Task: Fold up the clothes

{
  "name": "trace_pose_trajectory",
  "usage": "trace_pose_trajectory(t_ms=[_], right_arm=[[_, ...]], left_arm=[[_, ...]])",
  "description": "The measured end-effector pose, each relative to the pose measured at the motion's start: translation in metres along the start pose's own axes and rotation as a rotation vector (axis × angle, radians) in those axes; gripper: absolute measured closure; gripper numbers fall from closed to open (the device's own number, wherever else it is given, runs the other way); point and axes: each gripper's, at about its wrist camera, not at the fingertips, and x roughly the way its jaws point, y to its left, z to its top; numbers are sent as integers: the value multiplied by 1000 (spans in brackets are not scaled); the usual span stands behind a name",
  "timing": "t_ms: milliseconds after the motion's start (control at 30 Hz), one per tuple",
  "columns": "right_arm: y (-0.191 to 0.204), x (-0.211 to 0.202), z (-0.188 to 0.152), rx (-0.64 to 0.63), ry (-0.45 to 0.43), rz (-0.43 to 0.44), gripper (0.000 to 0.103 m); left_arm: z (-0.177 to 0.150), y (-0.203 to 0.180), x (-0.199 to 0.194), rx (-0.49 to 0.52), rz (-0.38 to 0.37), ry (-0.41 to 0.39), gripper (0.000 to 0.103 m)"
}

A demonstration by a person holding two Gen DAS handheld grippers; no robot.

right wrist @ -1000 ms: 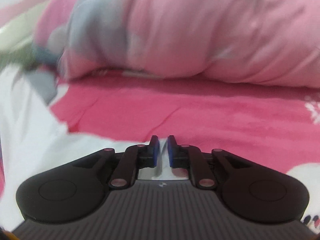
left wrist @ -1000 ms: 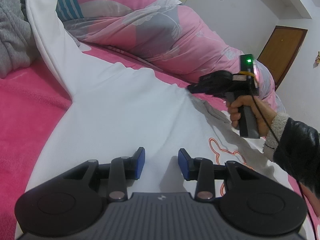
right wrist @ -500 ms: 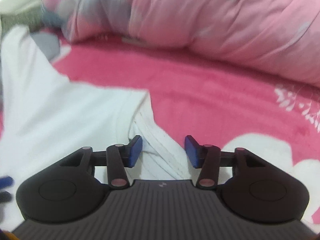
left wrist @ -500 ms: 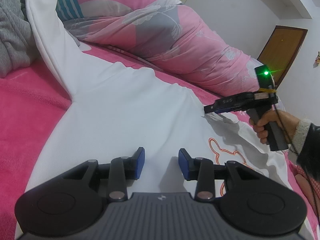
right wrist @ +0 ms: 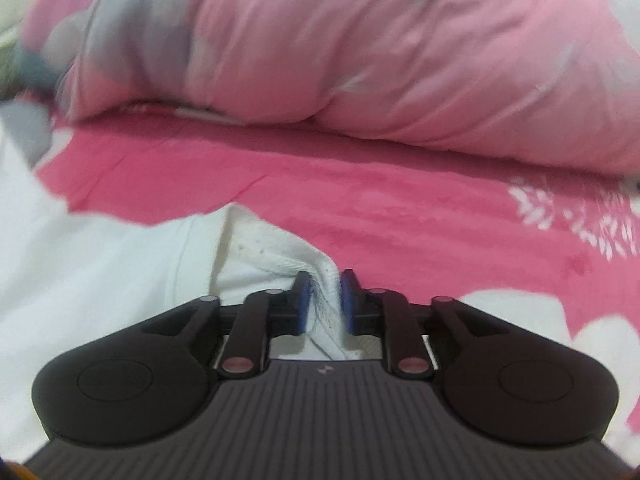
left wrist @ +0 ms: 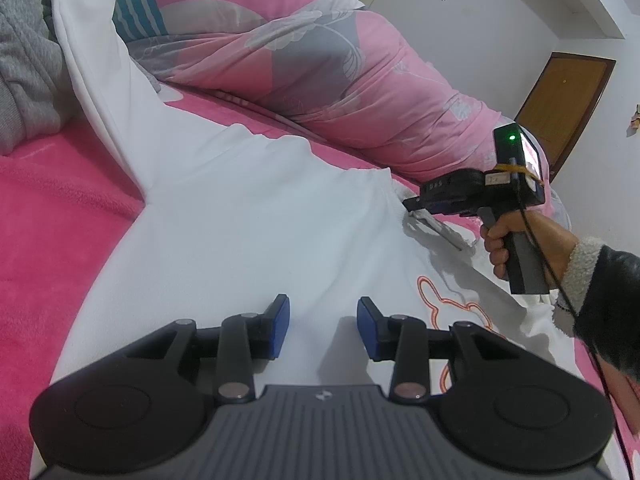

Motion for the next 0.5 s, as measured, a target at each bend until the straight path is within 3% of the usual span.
trace_pose_trajectory(t_ms=[133,267,500], right_arm=[[-21,-9,4,168,8,58,75],[-33,-21,7,212,38,39,55],[-39,-48,15,192,-29,-25,52]], left_arm=[[0,0,0,-1,0,0,64],[0,0,0,-3,0,1,64],[0,-2,1,-1,4,2,64]])
